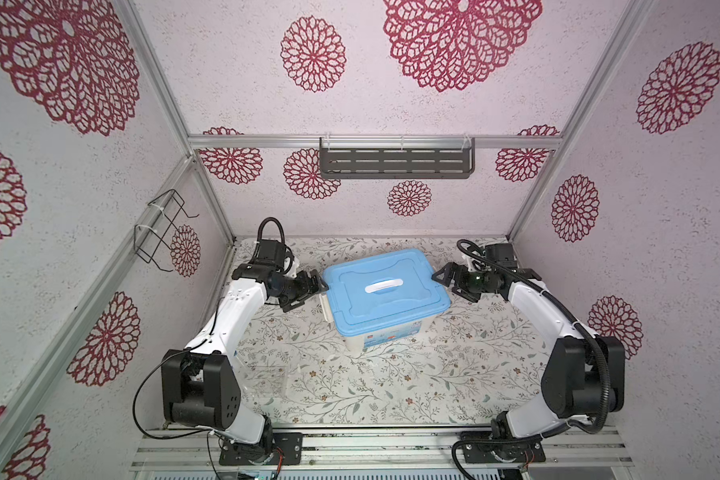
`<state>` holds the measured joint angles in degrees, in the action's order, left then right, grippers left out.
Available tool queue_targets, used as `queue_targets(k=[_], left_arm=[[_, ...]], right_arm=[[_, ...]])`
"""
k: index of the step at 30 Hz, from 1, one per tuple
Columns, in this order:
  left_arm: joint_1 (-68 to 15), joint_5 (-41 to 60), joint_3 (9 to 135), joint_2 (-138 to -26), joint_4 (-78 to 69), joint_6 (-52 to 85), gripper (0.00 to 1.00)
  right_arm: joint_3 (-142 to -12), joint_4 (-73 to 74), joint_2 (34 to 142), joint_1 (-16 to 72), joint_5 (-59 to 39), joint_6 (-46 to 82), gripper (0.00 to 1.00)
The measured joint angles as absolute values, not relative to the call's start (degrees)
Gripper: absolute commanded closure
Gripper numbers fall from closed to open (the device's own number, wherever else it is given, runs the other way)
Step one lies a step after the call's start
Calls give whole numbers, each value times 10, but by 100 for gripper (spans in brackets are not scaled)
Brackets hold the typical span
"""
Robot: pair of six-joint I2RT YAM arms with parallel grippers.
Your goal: Organize the chemistry lab equipment
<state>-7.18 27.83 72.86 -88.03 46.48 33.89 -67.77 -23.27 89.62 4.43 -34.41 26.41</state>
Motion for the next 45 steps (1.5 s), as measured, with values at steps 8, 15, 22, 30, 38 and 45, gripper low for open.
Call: queue_targets(k=[8,15,22,30,38,45], left_arm=[[-96,302,664,-861,397,372,8],[-99,303,665,-863,392,380,15],[-100,277,719,-892,430,358,28],[-100,269,752,-913,452,350,30],[-102,249,770,-919,458,355,30],[-105,245,770,-917,468,370,26]], right_arm=[[-653,-146,931,44,-427,287,22],[-660,-133,937,46,-437,261,38],[-688,-171,916,76,-354,196,54],[-724,-224,905,124,-236,144,61],[-770,-286,905,198,-66,117,68],[-769,-294,897,215,-25,132,68]])
